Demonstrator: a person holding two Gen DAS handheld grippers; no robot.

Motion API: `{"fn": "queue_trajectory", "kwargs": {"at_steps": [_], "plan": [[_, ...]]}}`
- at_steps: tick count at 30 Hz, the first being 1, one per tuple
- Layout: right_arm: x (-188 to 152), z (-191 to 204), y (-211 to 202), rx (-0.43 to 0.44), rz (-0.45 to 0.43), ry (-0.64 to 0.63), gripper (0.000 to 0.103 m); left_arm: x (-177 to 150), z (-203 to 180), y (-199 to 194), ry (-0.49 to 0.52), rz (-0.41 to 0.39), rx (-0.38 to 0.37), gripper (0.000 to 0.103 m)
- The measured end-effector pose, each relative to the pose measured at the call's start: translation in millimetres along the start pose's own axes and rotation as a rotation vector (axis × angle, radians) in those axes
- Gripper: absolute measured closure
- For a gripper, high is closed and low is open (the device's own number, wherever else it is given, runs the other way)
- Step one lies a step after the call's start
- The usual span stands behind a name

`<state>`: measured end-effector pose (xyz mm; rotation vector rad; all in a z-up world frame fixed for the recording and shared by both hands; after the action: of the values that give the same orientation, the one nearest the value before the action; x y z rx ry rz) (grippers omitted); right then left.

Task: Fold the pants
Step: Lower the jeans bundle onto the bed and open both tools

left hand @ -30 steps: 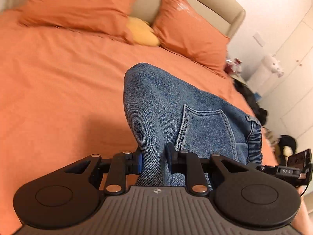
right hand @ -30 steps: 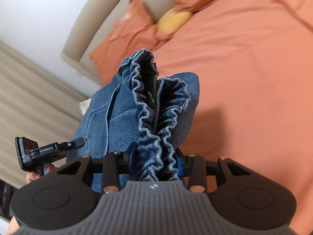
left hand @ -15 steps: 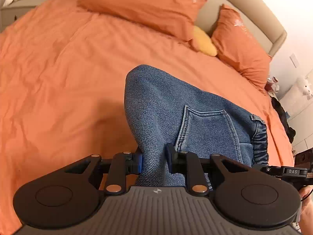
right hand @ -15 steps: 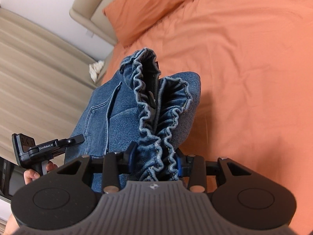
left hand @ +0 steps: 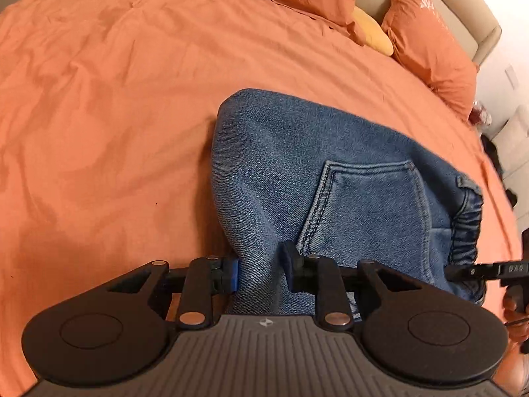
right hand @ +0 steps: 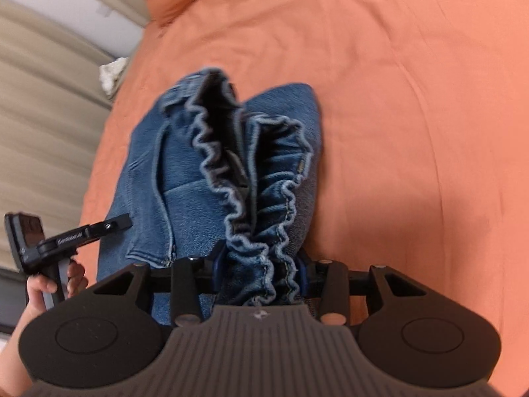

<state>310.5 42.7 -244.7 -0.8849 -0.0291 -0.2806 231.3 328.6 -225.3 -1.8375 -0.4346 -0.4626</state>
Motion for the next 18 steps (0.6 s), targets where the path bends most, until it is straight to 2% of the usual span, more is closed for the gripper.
{"fn": "queue_trajectory", "kwargs": {"at_steps": [4, 6, 7, 8, 12, 15, 18], "plan": [[10, 17, 7, -0.032, 0.000, -0.008, 0.063, -2, -3, -3, 0.000, 0.002, 0.058, 0.070], [14, 22, 6, -0.063, -0.010, -0.019, 0.053, 0, -2, -8, -0.008, 0.003, 0.097, 0.062], [14, 24, 2, -0.087, -0.021, -0.040, 0.047, 0, -4, -12, -0.005, 0.006, 0.120, 0.061], [14, 25, -2, -0.111, -0.038, -0.071, 0.037, 1, -6, -17, 0.004, 0.012, 0.149, 0.060], [13, 43, -33, -0.179, -0.108, -0.190, 0.034, 2, -21, -46, 0.071, 0.006, 0.254, 0.060], [12, 63, -68, -0.211, -0.179, -0.288, 0.033, 9, -41, -84, 0.110, -0.052, 0.273, 0.059], [3, 89, -113, -0.224, -0.270, -0.404, 0.030, 20, -71, -132, 0.183, -0.148, 0.332, 0.059]]}}
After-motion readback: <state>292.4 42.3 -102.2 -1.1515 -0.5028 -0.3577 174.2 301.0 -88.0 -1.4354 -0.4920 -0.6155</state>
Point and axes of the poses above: each gripper's, at about its wrist camera, not at the fingertips, and y roughly the way its jaws point, z to its left, x to its top, the point moved 9 cm from there along y, roughly the way its jaws point, and after that the axes turned 8 degrees about y, right-handed, at the moved point
